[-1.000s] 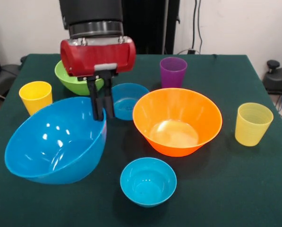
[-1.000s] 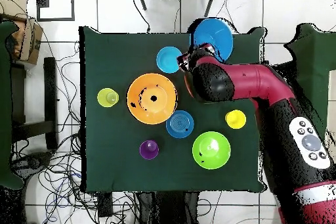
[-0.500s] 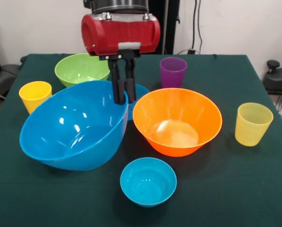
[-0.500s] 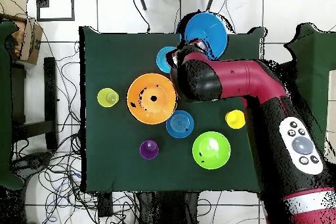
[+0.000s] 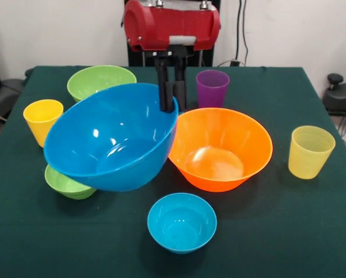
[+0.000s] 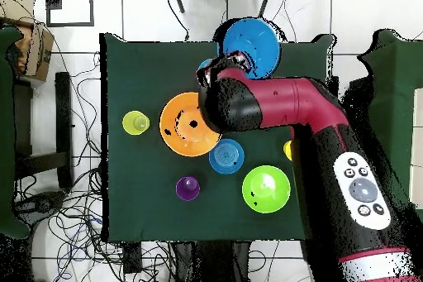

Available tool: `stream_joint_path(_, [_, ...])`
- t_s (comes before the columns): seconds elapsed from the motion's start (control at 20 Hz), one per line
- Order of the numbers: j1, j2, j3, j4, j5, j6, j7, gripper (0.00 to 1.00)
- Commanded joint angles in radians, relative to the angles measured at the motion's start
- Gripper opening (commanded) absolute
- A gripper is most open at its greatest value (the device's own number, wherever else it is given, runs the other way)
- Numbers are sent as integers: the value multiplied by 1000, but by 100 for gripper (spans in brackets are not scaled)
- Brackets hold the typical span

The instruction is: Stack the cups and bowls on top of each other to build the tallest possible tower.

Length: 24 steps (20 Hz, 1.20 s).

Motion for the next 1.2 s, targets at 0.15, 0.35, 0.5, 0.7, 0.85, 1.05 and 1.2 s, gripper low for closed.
stream_joint_path(0.15, [83, -27, -135, 132, 47, 108, 239, 0])
stream_joint_path(0.35, [130, -34, -185, 168, 55, 72, 295, 0])
stream_joint_path(0.5, [154, -32, -210, 193, 55, 41, 328, 0])
stream_joint_path(0.7, [179, -38, -230, 210, 39, 23, 344, 0])
stream_joint_path(0.85, [211, -59, -251, 233, 41, 21, 384, 0])
stream_joint_path(1.05, [249, -74, -287, 232, 37, 30, 422, 0])
stream_joint_path(1.2, [267, -79, -301, 224, 39, 42, 434, 0])
